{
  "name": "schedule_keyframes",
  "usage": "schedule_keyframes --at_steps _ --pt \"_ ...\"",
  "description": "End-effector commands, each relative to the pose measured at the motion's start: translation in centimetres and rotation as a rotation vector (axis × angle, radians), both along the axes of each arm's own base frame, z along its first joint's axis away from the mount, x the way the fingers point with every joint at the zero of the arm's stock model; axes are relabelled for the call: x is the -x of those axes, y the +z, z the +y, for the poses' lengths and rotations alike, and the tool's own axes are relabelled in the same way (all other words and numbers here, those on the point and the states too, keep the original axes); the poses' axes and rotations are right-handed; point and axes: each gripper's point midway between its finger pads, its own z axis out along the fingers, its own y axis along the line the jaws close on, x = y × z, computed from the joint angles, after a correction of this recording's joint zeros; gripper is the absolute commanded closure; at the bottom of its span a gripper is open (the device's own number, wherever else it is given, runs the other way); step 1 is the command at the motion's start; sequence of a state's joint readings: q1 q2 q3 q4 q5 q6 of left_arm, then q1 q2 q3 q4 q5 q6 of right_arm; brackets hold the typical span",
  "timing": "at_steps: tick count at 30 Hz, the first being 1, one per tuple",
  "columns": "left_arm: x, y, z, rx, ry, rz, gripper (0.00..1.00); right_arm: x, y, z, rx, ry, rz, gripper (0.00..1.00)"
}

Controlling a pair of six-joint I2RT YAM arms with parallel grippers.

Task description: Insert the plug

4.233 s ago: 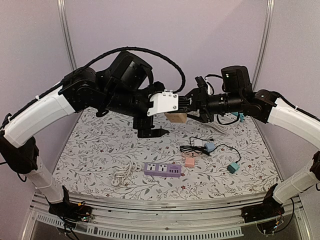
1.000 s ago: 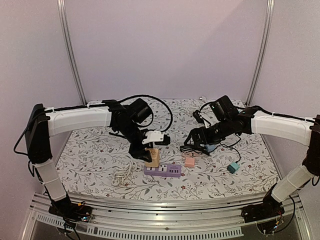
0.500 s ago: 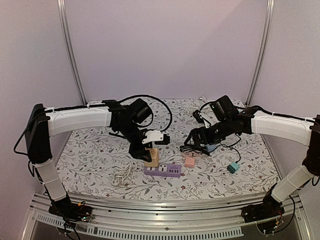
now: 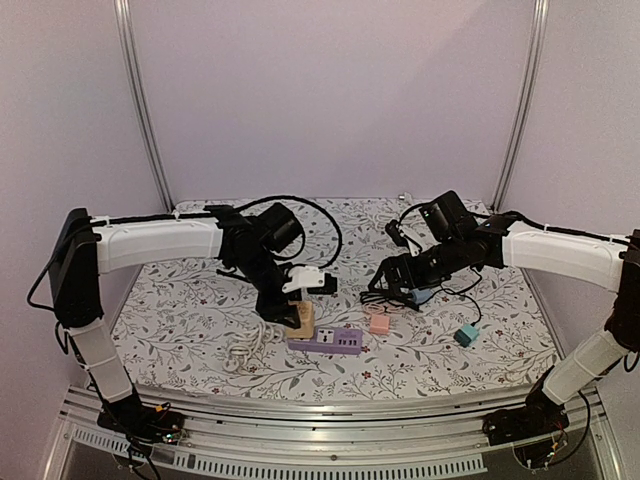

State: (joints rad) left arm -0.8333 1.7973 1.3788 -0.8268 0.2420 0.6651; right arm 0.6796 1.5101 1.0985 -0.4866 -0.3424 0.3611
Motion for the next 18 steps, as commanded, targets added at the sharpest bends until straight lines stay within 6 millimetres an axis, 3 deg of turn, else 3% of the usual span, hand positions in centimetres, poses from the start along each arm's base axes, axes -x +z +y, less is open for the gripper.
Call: schedule_keyframes --at_steps 1,7,13,18 --pt "-0.1 -0.1 -0.1 0.001 0.001 -0.034 1.0 -0.2 -0.4 -0.3 0.011 -0.008 -0.004 0.01" --pt "-0.4 -1.1 0.1 -0.043 0.003 -0.084 1.0 -0.2 -0.4 -0.4 0.013 -0.01 -0.004 0.01" --pt "1.1 -2.0 0.7 -0.059 -0.014 -0.027 1.0 -0.1 -0.4 -0.6 0.016 -0.011 -0.008 0.01" --pt "2.3 -4.7 1.1 -0.111 0.009 0.037 1.0 -0.1 -0.5 -0.6 0.015 -0.012 -0.006 0.01"
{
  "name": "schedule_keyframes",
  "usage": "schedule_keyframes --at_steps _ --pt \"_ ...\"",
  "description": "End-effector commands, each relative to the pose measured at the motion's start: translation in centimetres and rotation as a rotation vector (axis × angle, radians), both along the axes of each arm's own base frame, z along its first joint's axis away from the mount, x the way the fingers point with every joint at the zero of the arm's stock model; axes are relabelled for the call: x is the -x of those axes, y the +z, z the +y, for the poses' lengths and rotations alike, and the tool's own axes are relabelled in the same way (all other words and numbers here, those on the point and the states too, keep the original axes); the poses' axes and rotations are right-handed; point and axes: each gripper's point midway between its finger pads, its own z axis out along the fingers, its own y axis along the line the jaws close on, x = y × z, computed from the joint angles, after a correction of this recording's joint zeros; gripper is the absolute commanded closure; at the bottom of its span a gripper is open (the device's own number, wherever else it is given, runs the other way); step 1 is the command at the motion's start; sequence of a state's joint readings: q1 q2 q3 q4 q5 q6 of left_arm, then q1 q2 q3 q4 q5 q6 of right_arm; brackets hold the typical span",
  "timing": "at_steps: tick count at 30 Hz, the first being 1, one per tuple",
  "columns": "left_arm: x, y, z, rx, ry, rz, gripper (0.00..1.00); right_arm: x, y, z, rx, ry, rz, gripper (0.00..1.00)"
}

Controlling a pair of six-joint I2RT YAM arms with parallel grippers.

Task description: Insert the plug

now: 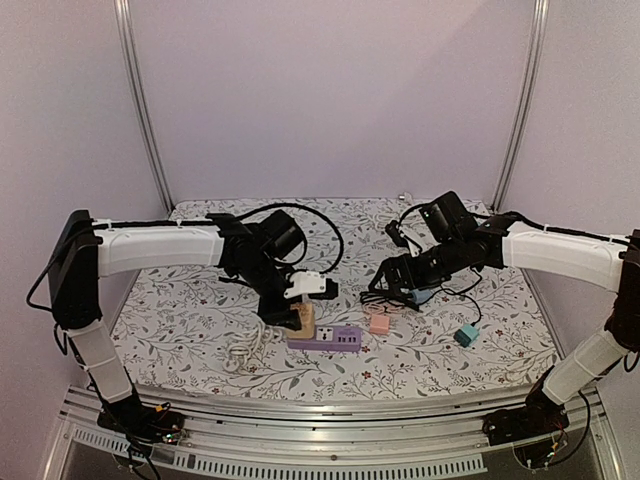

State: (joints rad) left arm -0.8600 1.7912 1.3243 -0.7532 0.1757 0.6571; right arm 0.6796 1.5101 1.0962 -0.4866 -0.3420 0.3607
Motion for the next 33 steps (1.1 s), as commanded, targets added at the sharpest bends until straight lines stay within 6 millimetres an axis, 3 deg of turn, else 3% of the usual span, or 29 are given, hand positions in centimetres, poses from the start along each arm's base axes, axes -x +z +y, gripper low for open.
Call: schedule_keyframes --at_steps 1,5,13,20,24,28,31,33 --pt "3.0 -4.3 1.4 -0.112 -0.002 0.108 1.0 -0.1 -0.4 -0.5 0.013 -0.011 -0.006 0.01" --pt "5.1 -7.4 2.5 -0.251 -0.055 0.107 1.0 0.0 -0.7 -0.8 0.021 -0.014 -0.006 0.01" --pt "8.1 -10.2 5.5 -0.37 0.028 0.311 1.0 0.1 -0.8 -1.0 0.024 -0.004 -0.009 0.01" --pt "7.4 -11.9 5.7 -0.477 0.015 0.303 1.0 -0.5 -0.7 -1.6 0.042 -0.025 -0.022 0.01" --pt "7.9 -11.9 6.4 -0.486 -0.015 0.296 1.0 -0.6 -0.5 -1.7 0.044 -0.031 -0.024 0.01" --pt "6.7 -11.1 6.1 -0.473 0.005 0.24 0.99 -0.8 -0.1 -1.6 0.04 -0.033 -0.029 0.01" --pt "5.5 -9.7 4.6 -0.437 0.007 0.201 0.84 -1.0 0.2 -1.5 0.036 -0.033 -0.034 0.01" --pt "4.8 -9.2 4.1 -0.429 0.017 0.174 0.84 -1.0 0.4 -1.4 0.031 -0.032 -0.035 0.01"
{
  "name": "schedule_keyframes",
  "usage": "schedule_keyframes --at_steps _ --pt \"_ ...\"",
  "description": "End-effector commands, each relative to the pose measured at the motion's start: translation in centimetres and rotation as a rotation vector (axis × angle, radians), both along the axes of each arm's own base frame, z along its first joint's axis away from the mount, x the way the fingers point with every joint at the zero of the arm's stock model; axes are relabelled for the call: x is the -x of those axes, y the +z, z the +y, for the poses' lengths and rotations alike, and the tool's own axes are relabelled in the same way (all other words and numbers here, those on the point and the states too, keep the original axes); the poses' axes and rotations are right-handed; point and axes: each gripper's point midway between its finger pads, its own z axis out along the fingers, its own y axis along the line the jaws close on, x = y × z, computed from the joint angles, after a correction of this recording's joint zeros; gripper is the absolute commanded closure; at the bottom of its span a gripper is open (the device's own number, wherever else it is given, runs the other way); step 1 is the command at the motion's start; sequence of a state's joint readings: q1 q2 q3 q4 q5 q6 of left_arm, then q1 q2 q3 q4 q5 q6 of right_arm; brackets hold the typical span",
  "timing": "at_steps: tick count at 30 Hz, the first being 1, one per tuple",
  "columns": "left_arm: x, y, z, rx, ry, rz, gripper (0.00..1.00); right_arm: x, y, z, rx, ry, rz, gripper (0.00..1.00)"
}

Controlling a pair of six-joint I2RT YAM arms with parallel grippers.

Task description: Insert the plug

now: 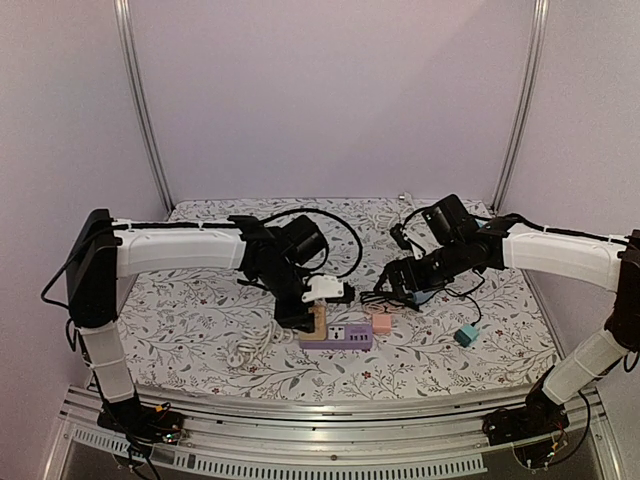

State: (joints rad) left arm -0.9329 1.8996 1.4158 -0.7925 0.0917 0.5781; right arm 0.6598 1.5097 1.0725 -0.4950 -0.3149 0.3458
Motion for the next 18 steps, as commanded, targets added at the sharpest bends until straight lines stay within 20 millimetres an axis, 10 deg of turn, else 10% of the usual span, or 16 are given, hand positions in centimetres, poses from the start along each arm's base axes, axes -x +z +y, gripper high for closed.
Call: schedule_keyframes --at_steps 1,18 --pt "4.2 -7.5 6.0 -0.345 0.001 0.169 0.92 -0.7 1.7 0.0 -0.011 -0.006 -0.04 0.01" --pt "11.2 -11.9 8.6 -0.519 -0.051 0.372 1.0 0.1 2.8 -0.5 -0.031 -0.004 -0.06 0.01"
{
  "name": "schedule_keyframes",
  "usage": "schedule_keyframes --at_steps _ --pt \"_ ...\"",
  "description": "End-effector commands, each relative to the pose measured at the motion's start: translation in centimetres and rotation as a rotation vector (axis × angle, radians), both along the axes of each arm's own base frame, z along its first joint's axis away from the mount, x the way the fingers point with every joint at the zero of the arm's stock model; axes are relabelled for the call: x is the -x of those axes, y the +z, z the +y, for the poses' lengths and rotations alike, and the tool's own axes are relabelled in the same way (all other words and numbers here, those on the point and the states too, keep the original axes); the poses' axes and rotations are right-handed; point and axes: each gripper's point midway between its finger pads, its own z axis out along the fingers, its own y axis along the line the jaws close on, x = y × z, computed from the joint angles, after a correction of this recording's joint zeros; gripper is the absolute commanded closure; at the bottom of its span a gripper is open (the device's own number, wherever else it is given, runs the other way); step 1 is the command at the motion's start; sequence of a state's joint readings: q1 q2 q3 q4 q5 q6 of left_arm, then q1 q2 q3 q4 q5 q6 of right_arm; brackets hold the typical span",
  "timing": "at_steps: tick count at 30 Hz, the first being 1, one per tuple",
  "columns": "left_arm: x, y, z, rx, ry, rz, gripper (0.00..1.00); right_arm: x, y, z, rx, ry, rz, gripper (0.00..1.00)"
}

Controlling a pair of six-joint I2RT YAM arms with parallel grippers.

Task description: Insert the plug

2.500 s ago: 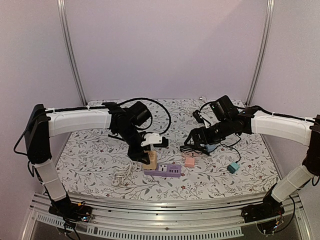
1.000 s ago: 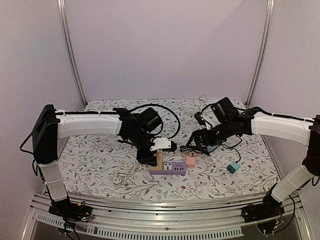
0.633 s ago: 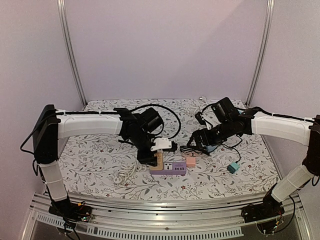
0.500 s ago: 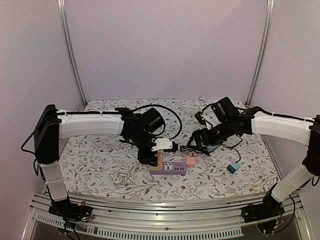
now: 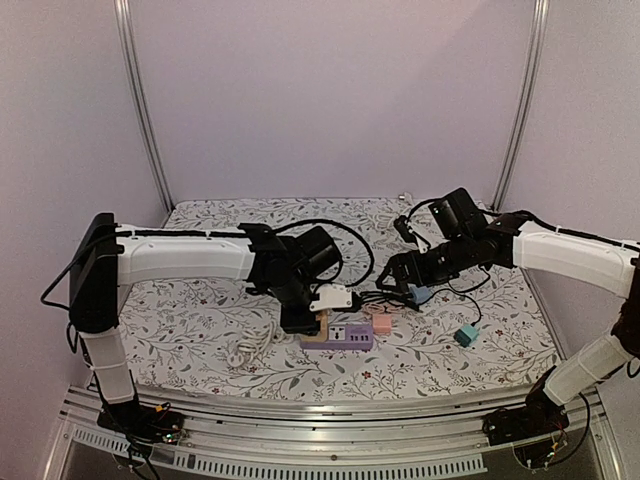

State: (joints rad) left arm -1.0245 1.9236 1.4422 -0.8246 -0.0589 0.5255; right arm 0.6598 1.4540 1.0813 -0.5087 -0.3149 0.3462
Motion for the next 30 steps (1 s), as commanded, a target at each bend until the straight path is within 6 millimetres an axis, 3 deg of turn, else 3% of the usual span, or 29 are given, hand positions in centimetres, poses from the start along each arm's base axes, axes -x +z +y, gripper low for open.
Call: schedule_keyframes --at_steps 1,5,9,15,20,22,30 --pt "10.2 -11.5 9.0 -0.415 -0.018 0.482 1.0 0.0 0.5 -0.4 0.002 -0.003 -0.019 0.01" --pt "10.3 -10.9 7.6 -0.373 0.033 0.594 1.0 0.0 0.4 -0.5 0.005 0.0 -0.018 0.01" --pt "10.5 -11.5 8.2 -0.381 0.035 0.605 1.0 -0.1 0.5 -0.6 0.004 -0.008 -0.023 0.01" --pt "8.7 -12.8 9.8 -0.428 0.023 0.429 1.0 -0.1 0.8 -0.6 0.004 -0.014 -0.03 0.01" --pt "7.3 -11.7 7.3 -0.402 -0.029 0.27 0.99 -0.3 1.1 -0.6 0.002 -0.02 -0.037 0.01" --pt "6.9 -11.2 6.4 -0.379 -0.013 0.267 0.91 -0.4 1.2 -0.6 0.0 -0.022 -0.038 0.01" --pt "4.8 -9.2 7.0 -0.375 0.012 0.206 0.3 -0.3 1.6 -1.0 0.003 -0.031 -0.053 0.01"
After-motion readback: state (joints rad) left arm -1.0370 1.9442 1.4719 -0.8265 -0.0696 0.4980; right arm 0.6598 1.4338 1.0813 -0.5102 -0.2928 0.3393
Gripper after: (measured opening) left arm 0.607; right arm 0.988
